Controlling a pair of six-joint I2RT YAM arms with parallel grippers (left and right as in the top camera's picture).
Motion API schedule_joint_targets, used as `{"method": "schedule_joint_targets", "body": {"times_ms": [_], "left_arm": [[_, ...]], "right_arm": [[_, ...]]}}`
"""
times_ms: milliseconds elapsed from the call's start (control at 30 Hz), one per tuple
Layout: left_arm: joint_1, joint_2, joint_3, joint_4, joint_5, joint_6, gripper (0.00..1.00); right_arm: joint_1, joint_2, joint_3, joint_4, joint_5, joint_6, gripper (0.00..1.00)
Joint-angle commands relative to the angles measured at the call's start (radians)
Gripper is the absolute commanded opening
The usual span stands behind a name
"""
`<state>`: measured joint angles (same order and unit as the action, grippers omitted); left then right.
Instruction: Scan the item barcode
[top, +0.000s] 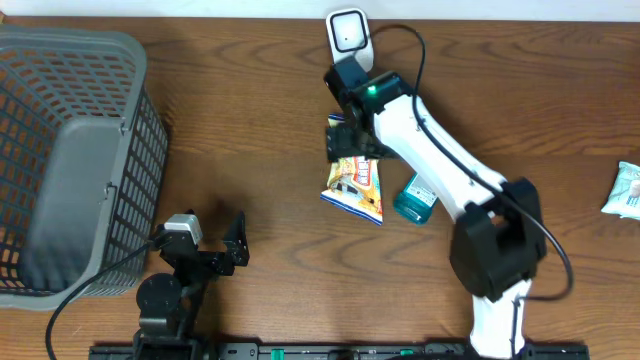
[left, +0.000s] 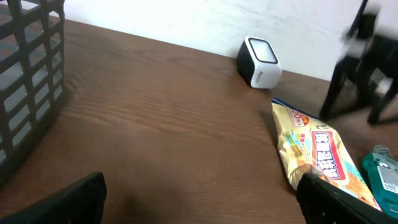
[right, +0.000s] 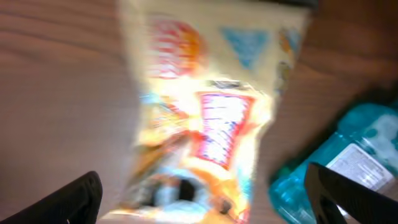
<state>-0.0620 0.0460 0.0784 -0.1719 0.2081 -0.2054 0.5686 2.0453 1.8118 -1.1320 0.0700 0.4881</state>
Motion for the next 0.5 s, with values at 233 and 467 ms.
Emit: {"method": "schedule_joint_targets", "body": {"times_ms": [233,467], "left_arm": [[-0.003,-0.002,-0.018,-0.021,0.013,0.013,0.98],[-0.003,-0.002,-0.018,-0.021,0.013,0.013,0.98]], "right_arm": [[0.169,0.145,-0.020,0.099,0.192,0.241,0.86],[0.148,0.193,-0.020,0.080,0.317,0.351,0.89]]}}
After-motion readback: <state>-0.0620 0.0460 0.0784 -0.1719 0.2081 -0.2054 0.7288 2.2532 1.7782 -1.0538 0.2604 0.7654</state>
